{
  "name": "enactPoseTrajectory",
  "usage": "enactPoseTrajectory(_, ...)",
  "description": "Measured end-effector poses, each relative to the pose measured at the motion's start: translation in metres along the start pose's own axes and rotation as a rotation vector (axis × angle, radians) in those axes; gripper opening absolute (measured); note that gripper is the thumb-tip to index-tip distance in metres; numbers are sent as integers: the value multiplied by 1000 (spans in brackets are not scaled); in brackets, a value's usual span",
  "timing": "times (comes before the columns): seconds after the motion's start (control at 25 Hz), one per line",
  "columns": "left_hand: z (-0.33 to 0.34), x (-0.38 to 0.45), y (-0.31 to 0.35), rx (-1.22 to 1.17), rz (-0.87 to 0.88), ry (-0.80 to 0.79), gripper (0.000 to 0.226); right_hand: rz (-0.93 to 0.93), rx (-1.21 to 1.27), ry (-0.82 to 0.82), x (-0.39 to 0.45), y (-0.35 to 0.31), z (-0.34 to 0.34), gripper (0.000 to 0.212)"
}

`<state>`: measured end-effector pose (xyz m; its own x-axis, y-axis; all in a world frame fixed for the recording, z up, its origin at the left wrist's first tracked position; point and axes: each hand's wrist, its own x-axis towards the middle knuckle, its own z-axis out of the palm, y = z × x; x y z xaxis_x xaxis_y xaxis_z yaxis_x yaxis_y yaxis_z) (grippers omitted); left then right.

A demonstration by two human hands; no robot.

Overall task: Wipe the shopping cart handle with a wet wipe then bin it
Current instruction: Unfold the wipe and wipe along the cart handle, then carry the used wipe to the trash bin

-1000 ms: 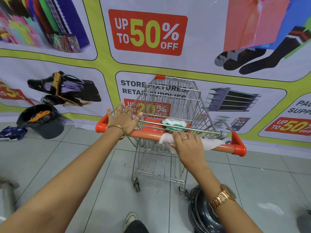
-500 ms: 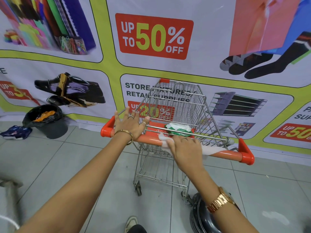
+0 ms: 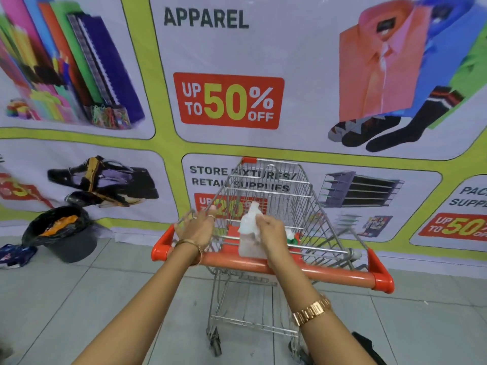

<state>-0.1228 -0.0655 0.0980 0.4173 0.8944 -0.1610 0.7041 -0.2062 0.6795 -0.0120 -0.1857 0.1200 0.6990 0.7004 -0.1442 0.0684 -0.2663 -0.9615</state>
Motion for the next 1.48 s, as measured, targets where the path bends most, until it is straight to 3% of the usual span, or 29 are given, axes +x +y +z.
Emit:
enactPoseTrajectory(0.12, -3, 6, 46, -417, 59, -59, 39, 38, 526, 43, 14, -31, -35, 27)
enactPoseTrajectory(0.28, -3, 2, 110, -872, 87, -602, 51, -110, 950, 26, 21, -77, -98, 22)
enactPoseTrajectory(0.4, 11, -5, 154, -899, 215, -807, 35, -117, 1112, 66, 17, -97, -153, 29)
enactPoseTrajectory(0.48, 24, -12, 181, -863, 320, -819, 12, -113, 1166, 126, 7, -99, -184, 34)
enactPoseTrajectory(0.72, 78, -51, 262, -858, 356, -844, 13, -164, 1232, 344, -36, -70, -267, 16)
enactPoseTrajectory(0.88, 113, -91, 299, -831, 388, -863, 11, -171, 1319, 455, -70, -33, -321, 35)
enactPoseTrajectory(0.96, 130, -115, 312, -797, 391, -876, 9, -155, 1353, 472, -93, -14, -345, 34)
enactPoseTrajectory(1.2, 193, -159, 323, -651, 420, -819, 9, -118, 1386, 487, -129, 50, -392, 72)
enactPoseTrajectory(1.48, 289, -159, 298, -406, 513, -852, 28, 61, 1393, 649, -144, 134, -410, 67)
